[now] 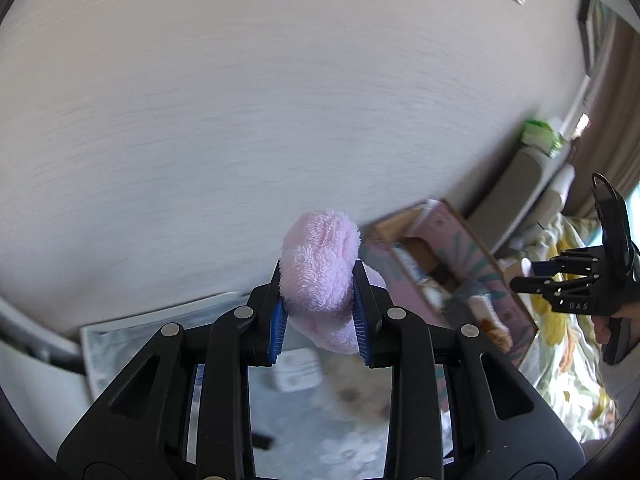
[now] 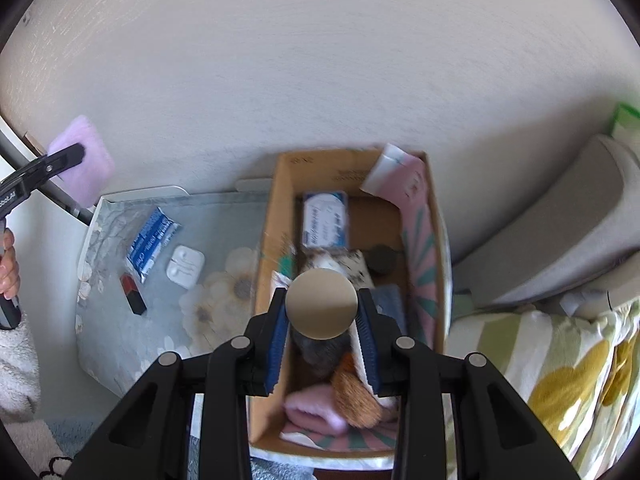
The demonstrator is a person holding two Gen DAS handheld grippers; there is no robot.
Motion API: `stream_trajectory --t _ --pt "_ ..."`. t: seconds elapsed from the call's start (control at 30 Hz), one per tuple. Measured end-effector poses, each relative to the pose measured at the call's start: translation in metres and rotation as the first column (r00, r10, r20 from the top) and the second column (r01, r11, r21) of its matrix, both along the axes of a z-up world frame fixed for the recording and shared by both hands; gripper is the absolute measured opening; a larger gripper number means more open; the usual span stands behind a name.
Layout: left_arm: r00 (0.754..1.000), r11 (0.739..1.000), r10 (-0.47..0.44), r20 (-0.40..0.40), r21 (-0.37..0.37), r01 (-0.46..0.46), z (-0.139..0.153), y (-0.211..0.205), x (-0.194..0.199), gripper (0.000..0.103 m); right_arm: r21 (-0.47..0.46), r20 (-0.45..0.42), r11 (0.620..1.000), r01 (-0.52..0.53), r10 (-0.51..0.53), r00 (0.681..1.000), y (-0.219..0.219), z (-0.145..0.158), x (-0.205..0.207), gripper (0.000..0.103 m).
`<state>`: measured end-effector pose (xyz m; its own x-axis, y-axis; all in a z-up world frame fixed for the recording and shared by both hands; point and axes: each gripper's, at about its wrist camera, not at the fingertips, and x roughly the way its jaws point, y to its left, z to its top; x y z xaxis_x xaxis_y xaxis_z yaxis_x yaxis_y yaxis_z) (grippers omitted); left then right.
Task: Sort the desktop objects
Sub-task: 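Carry the pink sock and wooden cap into the box and release both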
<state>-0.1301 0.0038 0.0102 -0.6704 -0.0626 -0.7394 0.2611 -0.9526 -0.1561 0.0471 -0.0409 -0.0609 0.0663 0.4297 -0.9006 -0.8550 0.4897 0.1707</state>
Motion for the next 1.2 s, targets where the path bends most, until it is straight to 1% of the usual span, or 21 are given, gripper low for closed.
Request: stream_trajectory --t 0.2,0.3,0.5,0.67,0.87,1.0,1.03,1.07,1.1,1.13,1.17,1.2 --pt "0.995 0.994 -0.101 0.020 0.030 0.101 -0.016 0.065 -0.047 0.026 -0.018 -0.019 1.000 0.011 -0.012 1.000 -0.028 -0.016 0.008 0.030" --pt "0.988 0.988 -0.148 0.042 0.046 0.146 -0.029 0.098 -0.070 0.026 -0.022 -0.038 1.000 0.013 -0.014 0.999 -0.039 -0.025 0.008 0.030" --pt "0.977 0.981 -0.189 0.103 0.069 0.182 -0.065 0.145 -0.109 0.026 -0.029 -0.076 0.999 -0.019 0.017 0.997 -0.052 -0.043 0.001 0.030" --pt "0.971 0.980 -0.198 0.134 0.061 0.191 -0.081 0.161 -0.123 0.026 -0.011 -0.114 0.999 -0.034 0.033 0.993 -0.056 -0.054 -0.003 0.030" --pt "0.969 0.982 -0.185 0.161 0.051 0.179 -0.091 0.175 -0.139 0.026 0.023 -0.129 0.997 -0.078 0.080 0.988 -0.053 -0.054 -0.006 0.030" --pt "0.968 0.985 -0.168 0.186 0.057 0.160 -0.093 0.171 -0.141 0.026 0.070 -0.231 0.993 -0.098 0.112 0.967 -0.045 -0.053 0.007 0.031" --pt "0.967 0.985 -0.167 0.190 0.070 0.156 -0.093 0.169 -0.143 0.028 0.076 -0.246 0.991 -0.106 0.122 0.962 -0.043 -0.052 0.011 0.032" --pt "0.967 0.984 -0.168 0.193 0.085 0.154 -0.094 0.168 -0.144 0.029 0.076 -0.254 0.991 -0.110 0.126 0.959 -0.041 -0.050 0.014 0.042" --pt "0.965 0.984 -0.165 0.203 0.102 0.147 -0.094 0.167 -0.147 0.036 0.073 -0.251 0.991 -0.111 0.126 0.960 -0.039 -0.047 0.018 0.052" --pt "0.965 0.983 -0.162 0.206 0.114 0.141 -0.094 0.166 -0.149 0.050 0.073 -0.246 0.991 -0.111 0.126 0.961 -0.038 -0.045 0.020 0.054" --pt "0.966 0.985 -0.154 0.206 0.114 0.133 -0.093 0.166 -0.149 0.063 0.078 -0.241 0.991 -0.109 0.125 0.963 -0.037 -0.041 0.022 0.059" --pt "0.970 0.988 -0.138 0.199 0.099 0.120 -0.091 0.166 -0.149 0.093 0.080 -0.240 0.991 -0.110 0.126 0.963 -0.036 -0.038 0.025 0.064"
